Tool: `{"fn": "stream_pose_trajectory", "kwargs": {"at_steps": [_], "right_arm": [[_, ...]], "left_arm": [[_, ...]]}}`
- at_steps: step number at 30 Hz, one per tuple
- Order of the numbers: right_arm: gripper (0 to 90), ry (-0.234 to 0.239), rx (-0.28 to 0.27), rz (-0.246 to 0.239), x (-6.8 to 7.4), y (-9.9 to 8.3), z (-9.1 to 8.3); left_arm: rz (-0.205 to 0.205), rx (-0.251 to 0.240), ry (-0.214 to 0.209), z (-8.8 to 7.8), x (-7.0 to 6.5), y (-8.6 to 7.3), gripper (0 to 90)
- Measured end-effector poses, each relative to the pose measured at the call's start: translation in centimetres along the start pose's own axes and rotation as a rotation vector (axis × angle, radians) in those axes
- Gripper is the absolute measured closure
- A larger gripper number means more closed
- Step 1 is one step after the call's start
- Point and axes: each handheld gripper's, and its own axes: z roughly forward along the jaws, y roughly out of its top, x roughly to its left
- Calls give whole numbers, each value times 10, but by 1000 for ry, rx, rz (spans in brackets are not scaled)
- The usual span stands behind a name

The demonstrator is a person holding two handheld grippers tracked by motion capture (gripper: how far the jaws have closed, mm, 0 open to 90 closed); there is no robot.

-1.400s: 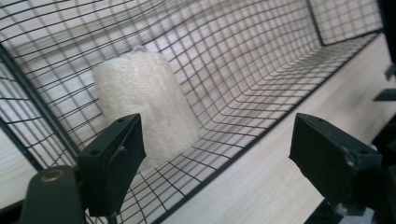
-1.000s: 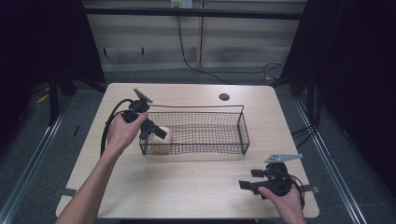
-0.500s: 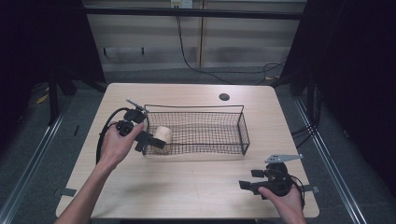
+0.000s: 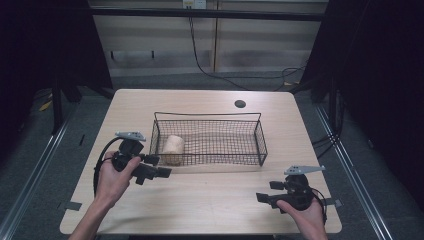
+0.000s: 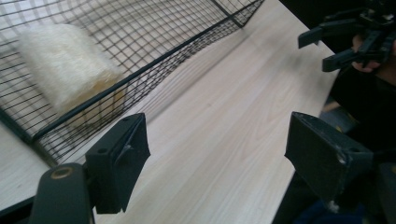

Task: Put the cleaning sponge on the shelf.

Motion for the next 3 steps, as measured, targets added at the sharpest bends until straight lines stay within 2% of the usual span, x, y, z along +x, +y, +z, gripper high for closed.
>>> {"fn": "stream_pose_trajectory", "kwargs": {"at_steps": [3], "right_arm": [[201, -13, -1, 12, -2, 0, 1]], "left_arm": [[-15, -23, -15, 0, 1, -11, 210]]}}
